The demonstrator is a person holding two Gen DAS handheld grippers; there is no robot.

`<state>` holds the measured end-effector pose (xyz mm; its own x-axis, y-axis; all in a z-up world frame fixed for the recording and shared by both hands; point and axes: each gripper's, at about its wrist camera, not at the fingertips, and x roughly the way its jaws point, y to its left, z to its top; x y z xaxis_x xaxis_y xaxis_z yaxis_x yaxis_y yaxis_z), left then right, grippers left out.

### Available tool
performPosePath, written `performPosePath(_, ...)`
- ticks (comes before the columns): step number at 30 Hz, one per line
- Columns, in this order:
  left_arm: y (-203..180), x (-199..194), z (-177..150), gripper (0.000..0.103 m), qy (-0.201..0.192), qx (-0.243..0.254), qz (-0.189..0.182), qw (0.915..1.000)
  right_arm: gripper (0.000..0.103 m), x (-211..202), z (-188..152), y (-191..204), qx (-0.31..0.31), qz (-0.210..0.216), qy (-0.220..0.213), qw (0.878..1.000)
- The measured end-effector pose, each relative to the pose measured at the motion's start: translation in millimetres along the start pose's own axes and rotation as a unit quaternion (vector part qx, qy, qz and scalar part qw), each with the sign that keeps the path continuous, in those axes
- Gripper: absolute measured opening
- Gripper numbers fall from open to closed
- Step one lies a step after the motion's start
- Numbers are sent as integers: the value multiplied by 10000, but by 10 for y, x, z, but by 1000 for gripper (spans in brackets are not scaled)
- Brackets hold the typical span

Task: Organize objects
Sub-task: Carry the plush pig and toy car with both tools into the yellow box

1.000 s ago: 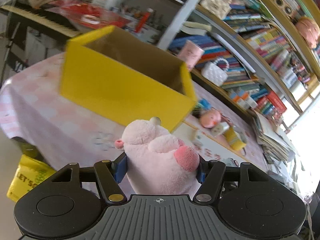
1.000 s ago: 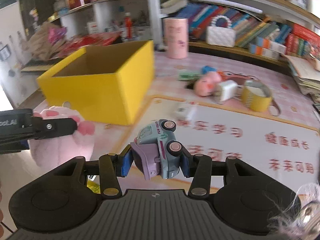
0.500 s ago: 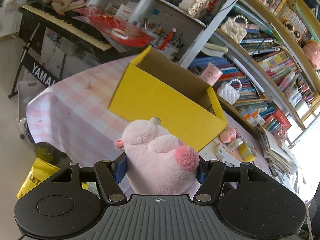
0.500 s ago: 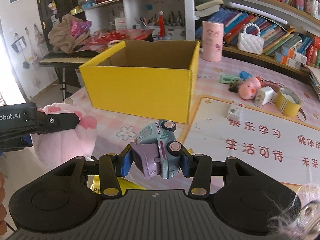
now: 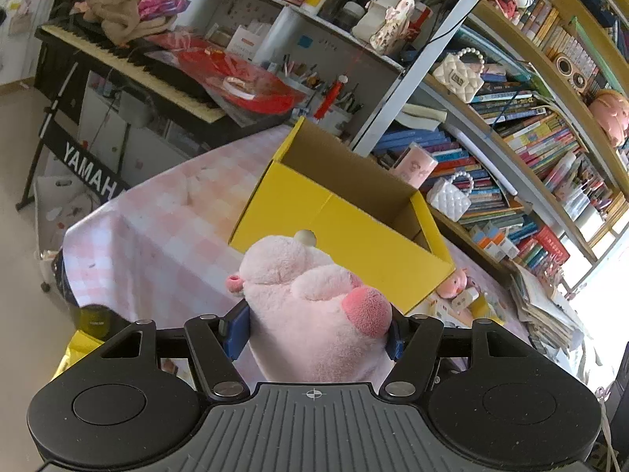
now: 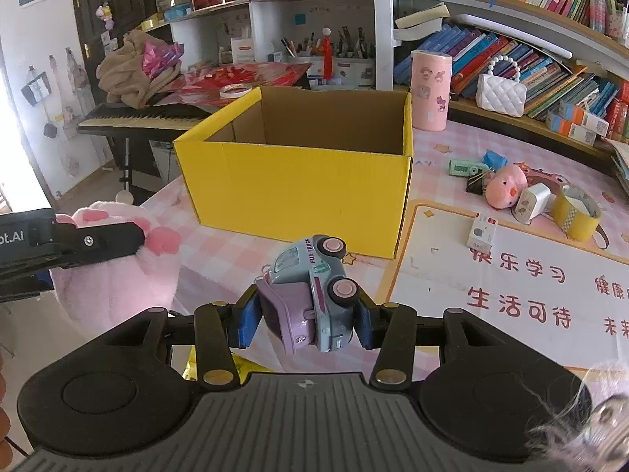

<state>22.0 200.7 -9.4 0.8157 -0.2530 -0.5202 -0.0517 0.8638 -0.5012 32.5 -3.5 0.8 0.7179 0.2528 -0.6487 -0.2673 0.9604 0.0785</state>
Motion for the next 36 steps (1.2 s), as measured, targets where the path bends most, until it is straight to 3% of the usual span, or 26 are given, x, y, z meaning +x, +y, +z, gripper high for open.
performPosePath(7,-42,104,301,64,-292,103,-45,9995,45,53,226,-80,54,-96,-155,9998)
performPosePath(19,-404,586,926,64,-915,537,-30,9943,45,395,957,-293,-38,-323,-986,9946)
performPosePath(26,-517,1110,1004,65,-695,683,321,9947,45,922,1065,-297,-599,-253,-974,9931)
performPosePath(30,-582,1375,962,65,-485,835,550,9938,45,1219,1109,-379,-704,-115,-712,9949)
performPosePath(36,-614,1547,871,65,-215,942,818,9920,43,1452,1208,-561,-1019,715,-331,9917)
